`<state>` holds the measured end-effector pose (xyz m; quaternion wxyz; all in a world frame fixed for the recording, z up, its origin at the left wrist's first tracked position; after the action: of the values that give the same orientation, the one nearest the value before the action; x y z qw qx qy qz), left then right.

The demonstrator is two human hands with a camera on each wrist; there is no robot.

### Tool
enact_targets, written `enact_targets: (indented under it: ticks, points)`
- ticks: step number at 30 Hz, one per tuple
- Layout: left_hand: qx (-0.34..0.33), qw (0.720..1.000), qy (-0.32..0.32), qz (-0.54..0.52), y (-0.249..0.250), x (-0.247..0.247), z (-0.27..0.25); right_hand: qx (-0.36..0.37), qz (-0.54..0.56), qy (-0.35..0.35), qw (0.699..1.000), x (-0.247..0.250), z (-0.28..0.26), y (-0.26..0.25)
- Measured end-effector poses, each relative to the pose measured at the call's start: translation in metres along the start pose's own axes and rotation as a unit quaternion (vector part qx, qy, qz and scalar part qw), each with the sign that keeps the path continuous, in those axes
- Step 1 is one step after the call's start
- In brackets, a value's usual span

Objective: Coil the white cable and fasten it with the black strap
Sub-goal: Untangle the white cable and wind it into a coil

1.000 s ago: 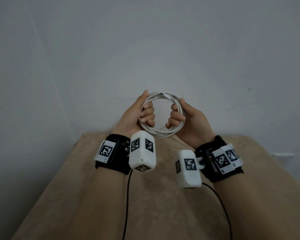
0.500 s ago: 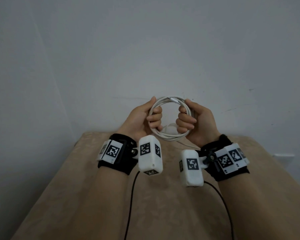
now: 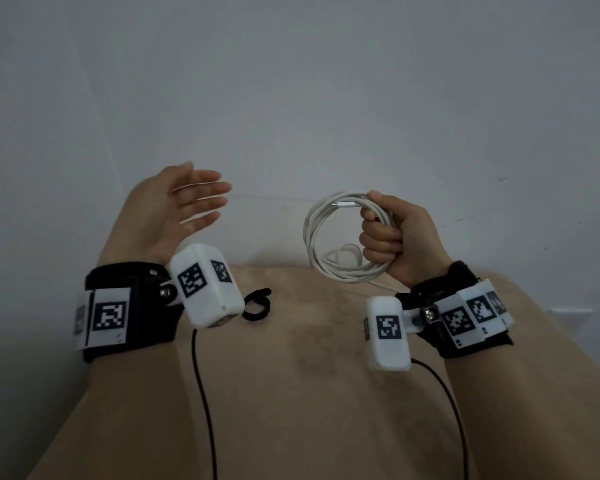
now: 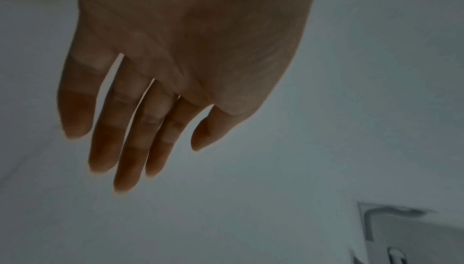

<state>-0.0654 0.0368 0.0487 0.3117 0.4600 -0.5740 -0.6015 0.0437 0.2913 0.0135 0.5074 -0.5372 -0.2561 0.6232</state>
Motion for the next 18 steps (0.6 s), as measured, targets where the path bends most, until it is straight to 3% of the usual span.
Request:
enact_targets:
  ticks: [6, 11, 13, 18]
  points:
    - [0.016, 0.983, -0.104, 0.152, -0.016, -0.052, 0.009, -0.037, -0.050, -0.066, 0.996, -0.009, -0.003, 0.005]
    - [0.022, 0.927, -0.208, 0.312, -0.037, -0.095, 0.005, -0.044, -0.162, -0.100, 0.981, -0.014, -0.008, 0.008]
    - [0.031, 0.914, -0.230, 0.333, -0.041, -0.098, 0.004, -0.046, -0.189, -0.115, 0.974, -0.016, -0.009, 0.008]
    - [0.064, 0.915, -0.262, 0.300, -0.047, -0.098, 0.005, -0.059, -0.210, -0.111, 0.970, -0.020, -0.011, 0.007]
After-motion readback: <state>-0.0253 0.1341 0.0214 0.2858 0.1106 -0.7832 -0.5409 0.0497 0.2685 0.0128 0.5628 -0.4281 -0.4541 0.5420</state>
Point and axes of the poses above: each hand's wrist, its own z-axis towards the middle knuckle, its own x-axis out of the back of the hand, y = z × x, the point moved 1 cm from there along z, towards the middle knuckle, and after that the axes turned 12 degrees about x, right-handed, at the moved point
